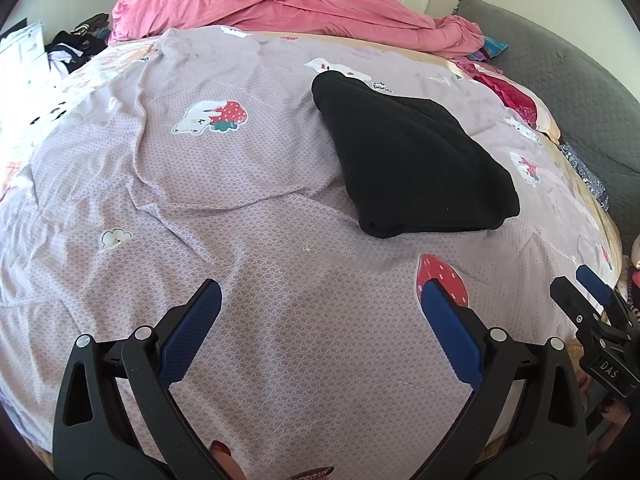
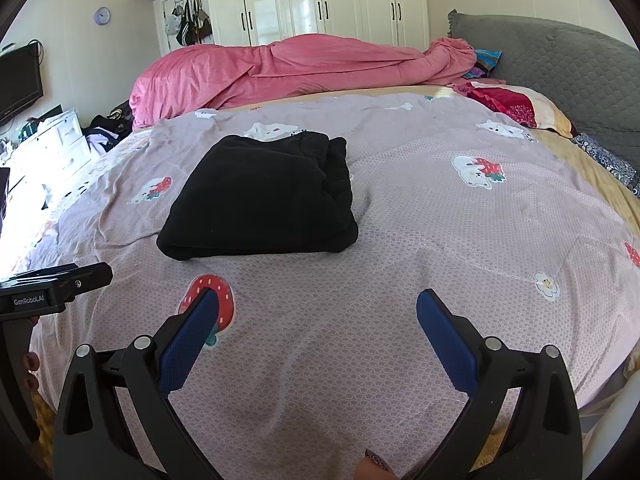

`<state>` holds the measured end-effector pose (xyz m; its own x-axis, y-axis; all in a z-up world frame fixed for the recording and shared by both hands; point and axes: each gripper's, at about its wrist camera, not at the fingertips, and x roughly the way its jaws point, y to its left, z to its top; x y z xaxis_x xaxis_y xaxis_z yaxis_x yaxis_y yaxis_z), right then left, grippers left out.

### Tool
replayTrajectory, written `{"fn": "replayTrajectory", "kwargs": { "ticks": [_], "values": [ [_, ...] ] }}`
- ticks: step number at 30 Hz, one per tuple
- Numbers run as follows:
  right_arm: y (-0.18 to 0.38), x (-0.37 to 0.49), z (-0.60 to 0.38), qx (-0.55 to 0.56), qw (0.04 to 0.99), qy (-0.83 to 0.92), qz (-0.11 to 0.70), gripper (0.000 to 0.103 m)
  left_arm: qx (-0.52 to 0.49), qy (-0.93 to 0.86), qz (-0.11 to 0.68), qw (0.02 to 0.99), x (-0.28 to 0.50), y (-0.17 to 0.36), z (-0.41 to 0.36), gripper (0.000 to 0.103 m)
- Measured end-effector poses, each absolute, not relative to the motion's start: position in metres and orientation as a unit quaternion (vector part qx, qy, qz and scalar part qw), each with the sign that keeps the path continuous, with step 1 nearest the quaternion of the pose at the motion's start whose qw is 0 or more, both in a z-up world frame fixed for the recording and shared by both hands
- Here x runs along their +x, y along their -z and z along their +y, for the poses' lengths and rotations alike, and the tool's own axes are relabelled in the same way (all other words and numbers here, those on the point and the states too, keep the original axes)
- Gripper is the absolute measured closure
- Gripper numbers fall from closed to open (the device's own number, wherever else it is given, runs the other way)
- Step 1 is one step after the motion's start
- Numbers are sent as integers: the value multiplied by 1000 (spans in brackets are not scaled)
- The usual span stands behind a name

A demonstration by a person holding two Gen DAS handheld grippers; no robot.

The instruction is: Fold small clothes

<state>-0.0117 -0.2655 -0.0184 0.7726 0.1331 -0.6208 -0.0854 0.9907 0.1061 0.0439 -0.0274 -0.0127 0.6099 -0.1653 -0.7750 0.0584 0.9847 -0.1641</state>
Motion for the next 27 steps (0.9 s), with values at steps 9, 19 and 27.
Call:
{"fn": "replayTrajectory", "kwargs": {
  "ticks": [9, 19, 27],
  "values": [
    [19, -12, -267, 37, 941, -54, 333, 4, -55, 55, 441, 894, 44, 13, -26, 9],
    [5, -27, -321, 84, 942, 80, 315, 4, -53, 40, 445, 893, 44, 13, -12, 9],
    [11, -110, -502, 202, 859, 369, 291, 4, -106, -75, 439, 889, 57, 21, 109, 9]
  ]
}}
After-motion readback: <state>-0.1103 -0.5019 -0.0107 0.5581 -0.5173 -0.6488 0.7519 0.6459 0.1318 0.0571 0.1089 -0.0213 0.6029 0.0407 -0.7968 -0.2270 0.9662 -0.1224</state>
